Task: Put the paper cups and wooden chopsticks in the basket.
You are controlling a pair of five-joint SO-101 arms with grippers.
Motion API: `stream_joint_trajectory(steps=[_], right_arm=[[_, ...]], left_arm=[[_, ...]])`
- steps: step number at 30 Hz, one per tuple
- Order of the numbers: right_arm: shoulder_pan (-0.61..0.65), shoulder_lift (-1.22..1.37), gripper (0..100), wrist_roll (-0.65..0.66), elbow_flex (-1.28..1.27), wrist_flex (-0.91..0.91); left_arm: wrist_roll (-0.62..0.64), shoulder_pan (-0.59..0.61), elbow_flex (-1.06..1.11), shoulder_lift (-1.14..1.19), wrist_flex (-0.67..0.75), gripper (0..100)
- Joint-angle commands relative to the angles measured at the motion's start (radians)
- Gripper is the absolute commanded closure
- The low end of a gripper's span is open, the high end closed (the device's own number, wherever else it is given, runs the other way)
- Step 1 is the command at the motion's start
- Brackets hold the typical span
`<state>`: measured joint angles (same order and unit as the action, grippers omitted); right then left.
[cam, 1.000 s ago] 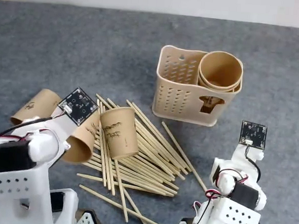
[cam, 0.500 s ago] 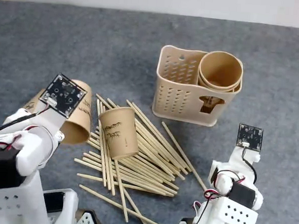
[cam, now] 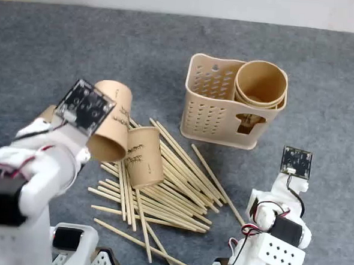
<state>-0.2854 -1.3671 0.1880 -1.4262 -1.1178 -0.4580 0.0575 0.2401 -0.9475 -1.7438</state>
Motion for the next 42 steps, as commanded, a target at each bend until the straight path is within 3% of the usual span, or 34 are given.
stream_joint_trajectory(steps=[1,7,15,26,42], right_arm=[[-0.018,-0.013,87.3,-0.048,0.008,0.018],[-0.015,-0.013,94.8,-0.048,0.010,0.018],[-0.013,-0.013,95.2,-0.048,0.008,0.018],[-0.012,-0.013,95.2,-0.048,0.007,0.019],[-0.016,-0.013,95.2,-0.048,0.002,0.042]], left_arm=[[0.032,-0.082,-0.101,0.099,-0.003,99],[0.103,-0.205,-0.194,0.117,-0.003,99],[0.169,-0.386,-0.225,0.119,0.005,99],[0.224,-0.513,-0.308,0.119,0.012,99],[0.247,-0.624,-0.194,0.122,0.292,99]])
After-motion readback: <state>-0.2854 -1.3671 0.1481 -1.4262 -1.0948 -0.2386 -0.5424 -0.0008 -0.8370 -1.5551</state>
